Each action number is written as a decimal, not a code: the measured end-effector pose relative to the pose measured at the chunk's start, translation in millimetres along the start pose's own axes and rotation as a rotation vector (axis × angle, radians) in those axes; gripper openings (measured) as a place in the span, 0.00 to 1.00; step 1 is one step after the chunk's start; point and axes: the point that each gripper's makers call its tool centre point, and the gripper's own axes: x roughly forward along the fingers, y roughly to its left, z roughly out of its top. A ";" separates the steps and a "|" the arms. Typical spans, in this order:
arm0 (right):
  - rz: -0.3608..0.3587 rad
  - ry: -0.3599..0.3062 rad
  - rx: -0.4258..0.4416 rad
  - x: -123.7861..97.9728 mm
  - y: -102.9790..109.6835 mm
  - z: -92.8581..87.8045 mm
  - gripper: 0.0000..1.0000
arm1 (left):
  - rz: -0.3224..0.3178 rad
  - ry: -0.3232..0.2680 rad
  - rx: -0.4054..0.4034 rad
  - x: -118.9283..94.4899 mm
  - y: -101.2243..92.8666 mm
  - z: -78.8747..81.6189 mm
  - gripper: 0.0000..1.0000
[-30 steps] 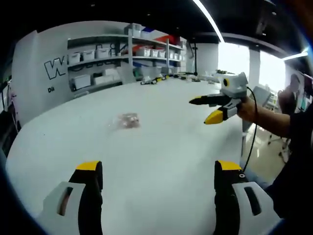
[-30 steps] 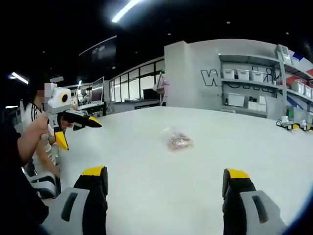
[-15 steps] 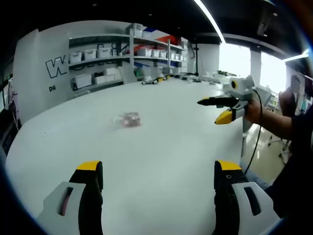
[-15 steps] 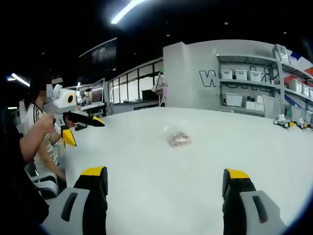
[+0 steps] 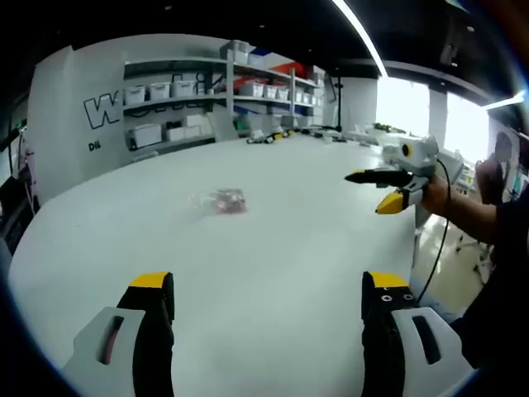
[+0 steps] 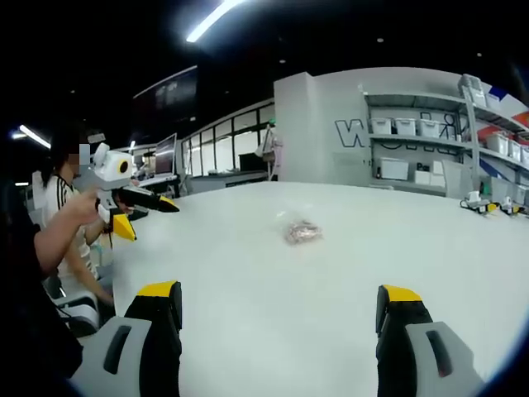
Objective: Open the resealable bag by pulling the two sides of the seal apart until the entire bag opening is separated and visibly accessible.
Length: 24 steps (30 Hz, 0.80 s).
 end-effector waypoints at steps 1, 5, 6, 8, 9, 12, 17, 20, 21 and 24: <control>0.001 0.000 0.001 -0.2 -0.2 -0.5 0.99 | -0.001 0.002 -0.001 0.4 -0.2 -0.5 0.93; 0.010 0.001 0.019 -0.5 1.8 -1.4 0.99 | -0.004 0.001 0.000 0.7 -0.8 0.1 0.93; 0.010 0.001 0.019 -0.7 2.2 -1.4 0.99 | -0.004 0.000 0.001 0.4 -0.9 0.4 0.93; 0.007 0.004 0.013 -0.9 2.4 -1.3 0.99 | -0.003 -0.001 0.001 0.0 -1.4 0.4 0.93; 0.008 -0.001 0.014 -1.2 3.1 0.0 0.99 | -0.004 0.000 0.002 0.0 -1.7 0.1 0.93; 0.005 -0.001 0.006 -0.9 3.4 0.4 0.99 | -0.004 0.001 0.002 -0.4 -2.8 -1.2 0.92; 0.008 -0.002 0.006 -0.8 4.5 1.3 0.98 | -0.001 -0.001 0.003 -2.8 -1.9 -0.5 0.92; 0.008 0.000 0.002 -0.5 5.3 1.6 0.98 | 0.001 -0.001 0.004 -3.3 -1.0 -0.4 0.92; 0.008 -0.002 0.001 -0.2 5.4 1.9 0.98 | 0.001 -0.001 0.005 -3.3 -1.1 -0.5 0.91; 0.011 0.000 0.002 0.6 6.1 1.7 0.97 | 0.000 0.001 0.005 -3.2 -1.6 -1.3 0.91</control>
